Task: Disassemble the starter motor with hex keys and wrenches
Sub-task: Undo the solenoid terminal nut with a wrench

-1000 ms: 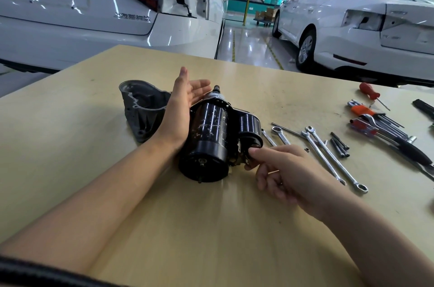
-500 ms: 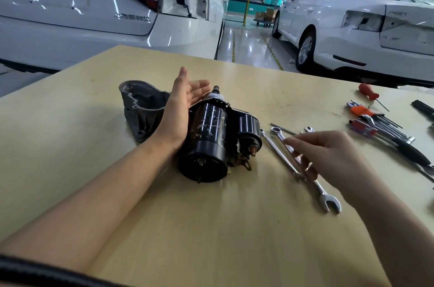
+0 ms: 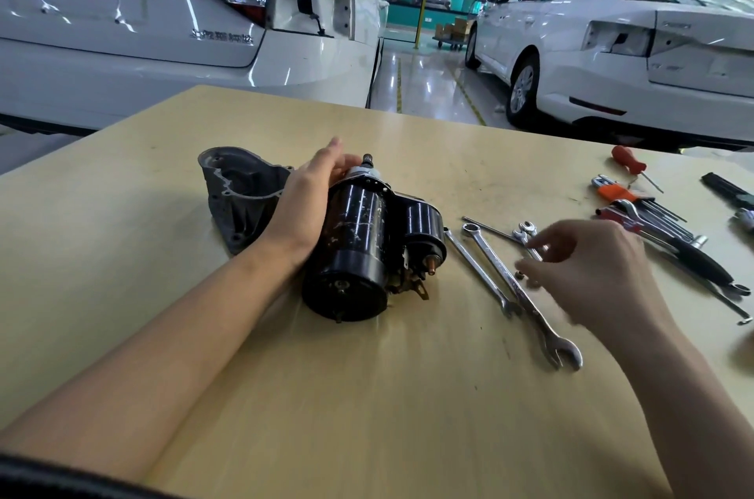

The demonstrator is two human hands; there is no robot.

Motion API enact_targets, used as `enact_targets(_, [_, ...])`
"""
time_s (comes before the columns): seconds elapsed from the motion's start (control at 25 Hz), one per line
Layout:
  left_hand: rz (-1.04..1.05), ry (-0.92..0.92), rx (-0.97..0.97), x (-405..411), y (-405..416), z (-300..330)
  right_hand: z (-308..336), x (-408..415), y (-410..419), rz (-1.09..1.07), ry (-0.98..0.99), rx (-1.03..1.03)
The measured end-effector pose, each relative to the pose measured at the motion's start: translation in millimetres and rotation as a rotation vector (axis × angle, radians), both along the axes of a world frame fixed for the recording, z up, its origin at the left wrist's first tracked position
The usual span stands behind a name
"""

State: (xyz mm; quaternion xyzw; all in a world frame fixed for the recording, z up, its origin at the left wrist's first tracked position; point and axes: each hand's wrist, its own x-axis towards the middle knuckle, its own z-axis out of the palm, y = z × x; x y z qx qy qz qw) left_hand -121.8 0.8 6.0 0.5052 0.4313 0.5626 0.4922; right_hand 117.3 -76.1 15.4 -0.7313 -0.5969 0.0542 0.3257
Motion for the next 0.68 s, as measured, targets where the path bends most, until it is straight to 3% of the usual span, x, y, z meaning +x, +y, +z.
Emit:
enact_targets(0.08, [0.006, 0.062, 0.016, 1, 0, -1, -7, -14, 1, 0.295, -0.060, 0.102])
enact_targets(0.16, [0.012, 0.058, 0.020, 1, 0, 0, -13, -30, 7, 0.598, -0.253, 0.073])
enact_targets(0.24, [0.015, 0.043, 0.009, 0, 0, 1, -15, -38, 20, 0.732, -0.486, 0.102])
enact_targets(0.32, [0.006, 0.025, -0.004, -1, -1, 3, -12, -39, 28, 0.774, -0.583, 0.122])
enact_targets(0.4, [0.001, -0.001, -0.015, -2, -2, 4, -12, -35, 32, 0.808, -0.550, 0.104])
enact_targets(0.56, [0.005, 0.010, -0.014, -3, -3, 6, -18, -37, 30, 0.807, -0.170, -0.038])
enact_targets(0.68, [-0.015, 0.106, 0.000, -5, -4, 6, -20, -35, 25, 0.809, -0.081, -0.097])
